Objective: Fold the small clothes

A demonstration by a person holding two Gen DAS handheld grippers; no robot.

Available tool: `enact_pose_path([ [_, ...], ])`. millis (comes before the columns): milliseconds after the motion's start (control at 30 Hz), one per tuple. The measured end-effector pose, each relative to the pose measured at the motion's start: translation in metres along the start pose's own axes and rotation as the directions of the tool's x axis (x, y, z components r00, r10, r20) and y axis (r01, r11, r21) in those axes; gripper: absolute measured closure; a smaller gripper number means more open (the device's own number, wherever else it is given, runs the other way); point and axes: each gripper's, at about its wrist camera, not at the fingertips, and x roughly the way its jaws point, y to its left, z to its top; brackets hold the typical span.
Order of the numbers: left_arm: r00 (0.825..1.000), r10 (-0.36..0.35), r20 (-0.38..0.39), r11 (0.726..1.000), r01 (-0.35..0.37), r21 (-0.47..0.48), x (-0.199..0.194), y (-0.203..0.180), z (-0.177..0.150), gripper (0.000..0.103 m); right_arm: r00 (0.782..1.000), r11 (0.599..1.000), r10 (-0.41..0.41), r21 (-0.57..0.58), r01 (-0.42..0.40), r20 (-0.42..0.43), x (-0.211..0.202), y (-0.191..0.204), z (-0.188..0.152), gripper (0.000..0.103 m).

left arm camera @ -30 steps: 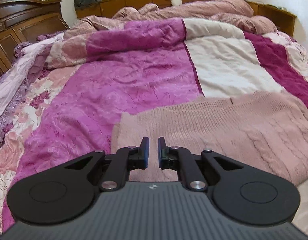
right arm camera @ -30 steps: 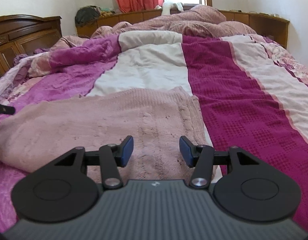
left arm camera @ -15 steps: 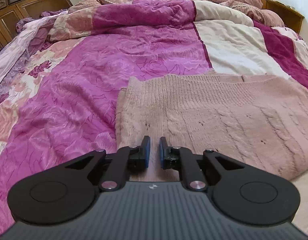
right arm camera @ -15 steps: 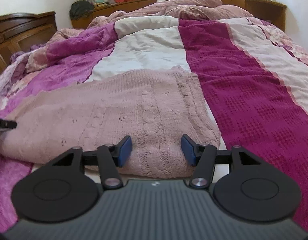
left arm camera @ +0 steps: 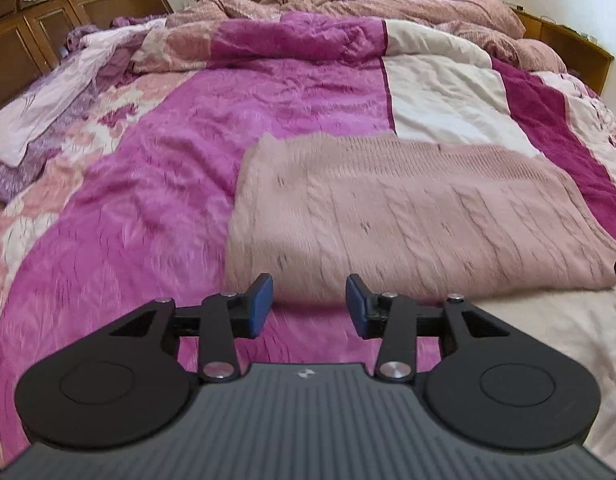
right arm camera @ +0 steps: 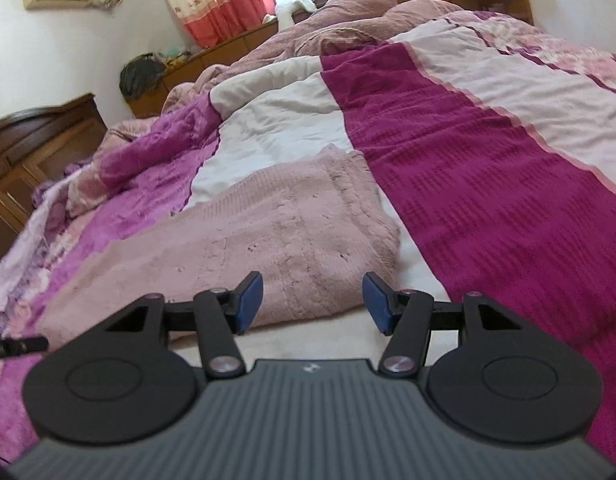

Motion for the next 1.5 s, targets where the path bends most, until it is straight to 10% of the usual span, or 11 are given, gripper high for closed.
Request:
enact_pose_path([
  [700, 0.998, 0.054, -0.044, 0.996, -0.057, -0.070, 0.002, -0.020, -0.005, 0.054, 0.969, 0.924, 0.243, 0.315, -0.215, -0.053, 0.054, -0.089, 0.026, 0.034],
  [1233, 0.997, 0.045, -0.070, 0.998, -0.047, -0.028, 0.014, -0.035, -0.013, 0.054, 0.933, 0.917, 0.358, -0.180, -0.357, -0.024, 0.020, -0.020, 0.015, 0.036],
  [1500, 0.996, 0.040, -0.076, 0.999, -0.042, -0.027, 0.013, -0.035, -0.015, 0.054, 0.938, 0.922, 0.347, -0.188, -0.338, 0.014, 0.020, -0.025, 0.025, 0.036],
])
